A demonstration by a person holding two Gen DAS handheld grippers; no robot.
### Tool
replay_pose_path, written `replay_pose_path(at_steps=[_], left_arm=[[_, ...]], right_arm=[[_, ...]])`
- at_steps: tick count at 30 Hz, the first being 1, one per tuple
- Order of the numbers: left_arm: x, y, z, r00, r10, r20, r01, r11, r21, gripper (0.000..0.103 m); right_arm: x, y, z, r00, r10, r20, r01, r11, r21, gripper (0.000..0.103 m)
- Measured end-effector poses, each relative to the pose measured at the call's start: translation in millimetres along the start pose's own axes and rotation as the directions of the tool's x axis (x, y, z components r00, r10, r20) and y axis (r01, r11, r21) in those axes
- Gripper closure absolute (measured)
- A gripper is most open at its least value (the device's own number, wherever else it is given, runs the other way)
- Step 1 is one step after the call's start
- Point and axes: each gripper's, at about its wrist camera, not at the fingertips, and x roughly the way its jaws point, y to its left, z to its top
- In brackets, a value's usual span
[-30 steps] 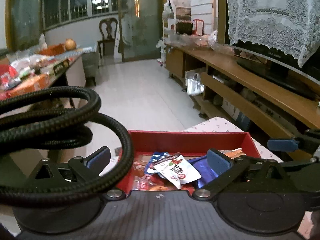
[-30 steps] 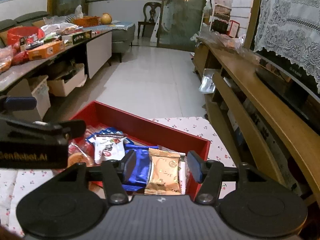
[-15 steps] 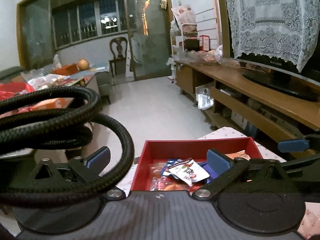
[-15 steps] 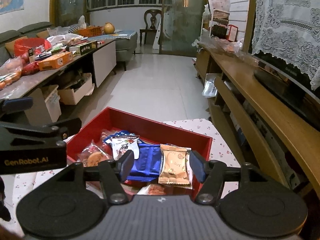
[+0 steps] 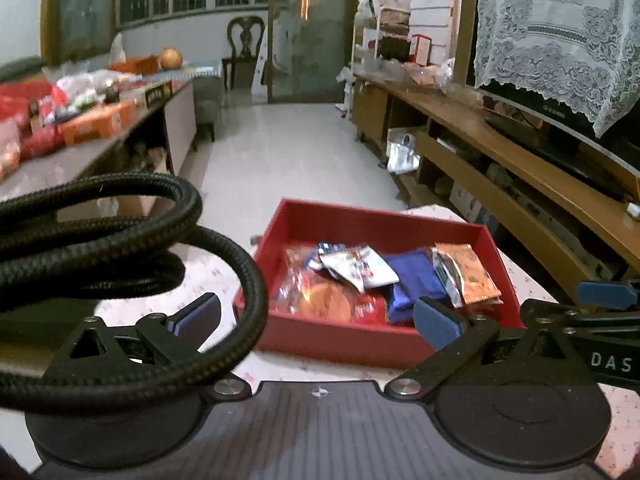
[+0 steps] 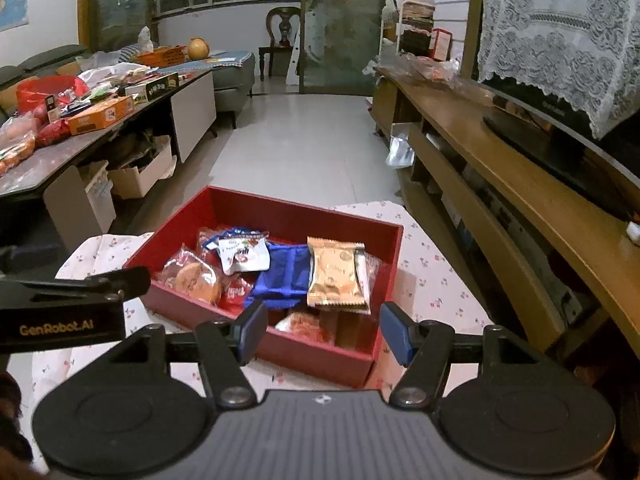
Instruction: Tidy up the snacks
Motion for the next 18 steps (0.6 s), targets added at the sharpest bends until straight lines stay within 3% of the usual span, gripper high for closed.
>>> replay_pose_path(at_steps=[8, 18], left_arm=[[1.9, -5.1, -19.3, 0.995, -0.009, -0.098, 0.008, 1.0, -0.004, 0.0], [-2.9, -3.2, -29.9, 0.991, -0.018, -0.13, 0.016, 1.0, -0.014, 0.0]], right_arm=[[-4.2, -2.2, -19.9, 0.999, -0.007, -0.05, 0.008, 1.0, 0.014, 0.03], [-14.4, -5.1, -32.6, 0.998, -0.002, -0.066, 0.004, 1.0, 0.03, 0.03]])
